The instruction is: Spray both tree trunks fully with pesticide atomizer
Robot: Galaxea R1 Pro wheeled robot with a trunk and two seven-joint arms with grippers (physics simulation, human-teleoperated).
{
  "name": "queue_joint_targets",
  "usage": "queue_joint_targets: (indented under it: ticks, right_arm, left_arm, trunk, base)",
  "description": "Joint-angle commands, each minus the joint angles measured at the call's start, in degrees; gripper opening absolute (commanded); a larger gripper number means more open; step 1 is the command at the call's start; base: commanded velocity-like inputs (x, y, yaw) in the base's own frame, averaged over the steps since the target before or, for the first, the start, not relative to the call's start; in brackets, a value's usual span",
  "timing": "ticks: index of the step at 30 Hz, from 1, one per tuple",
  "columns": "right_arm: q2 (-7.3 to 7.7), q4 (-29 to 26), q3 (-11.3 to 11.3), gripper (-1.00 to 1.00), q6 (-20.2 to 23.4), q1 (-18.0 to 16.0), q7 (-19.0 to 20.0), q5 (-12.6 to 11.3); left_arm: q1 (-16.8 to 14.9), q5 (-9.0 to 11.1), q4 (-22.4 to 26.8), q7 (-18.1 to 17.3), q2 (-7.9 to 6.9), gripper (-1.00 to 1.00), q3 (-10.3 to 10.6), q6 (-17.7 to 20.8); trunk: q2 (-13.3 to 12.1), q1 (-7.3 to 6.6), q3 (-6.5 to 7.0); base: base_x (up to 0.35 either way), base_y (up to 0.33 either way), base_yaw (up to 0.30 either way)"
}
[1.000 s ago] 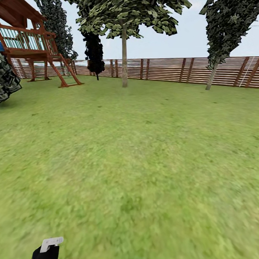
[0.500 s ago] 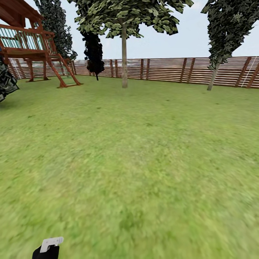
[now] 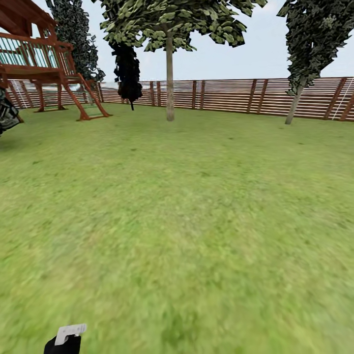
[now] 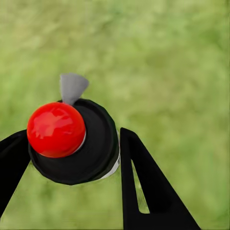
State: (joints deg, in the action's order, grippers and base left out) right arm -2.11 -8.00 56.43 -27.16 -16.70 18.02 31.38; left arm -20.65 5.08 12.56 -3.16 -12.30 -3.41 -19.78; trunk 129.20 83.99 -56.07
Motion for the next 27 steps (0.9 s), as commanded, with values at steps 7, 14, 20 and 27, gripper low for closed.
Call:
queue_joint_targets:
  ticks: [7,14,20,27]
  right_arm:
    - [0.00,0.0,0.0,1.00,0.0,0.0,0.0,0.0]
    - [0.00,0.0,0.0,1.00,0.0,0.0,0.0,0.0]
    - [0.00,0.0,0.0,1.00,0.0,0.0,0.0,0.0]
    - [0.00,0.0,0.0,1.00,0.0,0.0,0.0,0.0]
  left_arm:
    - [0.0,0.0,0.0,0.0,0.00,-1.00,0.0,0.0]
    - [0.0,0.0,0.0,0.0,0.00,-1.00,0.0,0.0]
    - [0.0,0.0,0.0,0.0,0.00,-1.00,0.0,0.0]
    - [0.0,0.0,0.0,0.0,0.00,-1.00,0.0,0.0]
  trunk:
    - [0.0,0.00,0.00]
    - [0.0,0.00,0.00]
    - [0.0,0.00,0.00]
    - [0.0,0.00,0.00]
  base:
    - [0.338,0.000,0.000]
    - [0.338,0.000,0.000]
    - [0.338,0.000,0.000]
    - [0.338,0.000,0.000]
